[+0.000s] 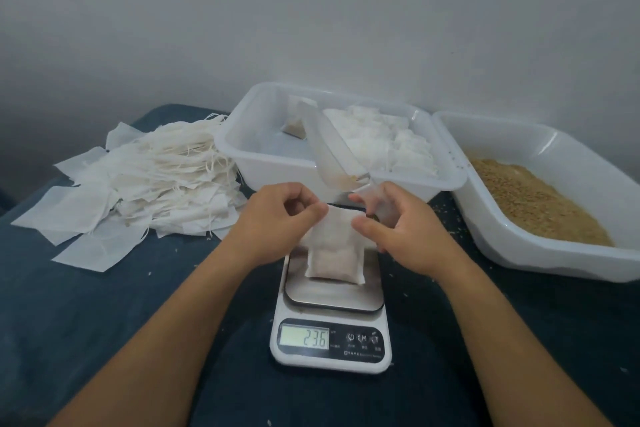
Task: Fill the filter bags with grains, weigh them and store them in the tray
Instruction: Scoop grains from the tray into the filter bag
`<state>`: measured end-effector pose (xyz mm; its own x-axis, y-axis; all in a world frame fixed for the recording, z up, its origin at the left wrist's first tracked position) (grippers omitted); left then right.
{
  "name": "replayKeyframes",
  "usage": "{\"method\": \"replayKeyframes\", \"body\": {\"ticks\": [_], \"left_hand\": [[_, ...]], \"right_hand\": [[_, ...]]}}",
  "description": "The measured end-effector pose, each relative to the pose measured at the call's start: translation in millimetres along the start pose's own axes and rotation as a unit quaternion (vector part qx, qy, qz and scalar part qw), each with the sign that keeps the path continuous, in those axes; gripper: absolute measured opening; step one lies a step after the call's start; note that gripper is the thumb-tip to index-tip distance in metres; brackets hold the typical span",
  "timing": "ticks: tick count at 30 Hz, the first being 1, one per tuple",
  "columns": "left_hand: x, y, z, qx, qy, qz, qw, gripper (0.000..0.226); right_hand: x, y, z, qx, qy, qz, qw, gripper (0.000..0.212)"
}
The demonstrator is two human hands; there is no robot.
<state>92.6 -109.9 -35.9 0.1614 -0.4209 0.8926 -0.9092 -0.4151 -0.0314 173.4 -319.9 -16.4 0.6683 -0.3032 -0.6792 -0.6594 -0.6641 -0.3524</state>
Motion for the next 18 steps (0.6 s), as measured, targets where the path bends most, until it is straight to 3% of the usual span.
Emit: {"method": "replayKeyframes", "body": {"ticks": [7,11,14,18], "left_hand": [[11,7,0,-0.033,0.072,0.031,0.996,0.011],[17,15,3,-0.148,0.162,0.028,0.975,0.031],[22,21,10,-0.195,0.123,0.060,0.971,0.052],[24,23,13,-0.172,0.080,0.079,0.979,0.047]], "right_hand": [[-13,-3,-10,0.005,-0.013,-0.040,0.999,0.022],[-33,-5,-23,0.027,-0.049,-0.078,0.995,0.022],[-46,-10,-33,0.030,-0.050,-0.096,0.994,0.020],[-60,-14,-35,0.023,-0.073,-0.118,0.990,0.019]]}}
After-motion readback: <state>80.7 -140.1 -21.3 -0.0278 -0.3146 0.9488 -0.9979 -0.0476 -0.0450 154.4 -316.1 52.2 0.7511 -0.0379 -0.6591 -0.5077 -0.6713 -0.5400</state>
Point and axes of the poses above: each hand's wrist, its own y-axis away from the middle knuckle, its own z-axis out of the palm, x = y × z, the point moved 3 cm from there along -y, towards the middle knuckle, and after that the axes turned 13 degrees about -z, right-handed, at the moved point
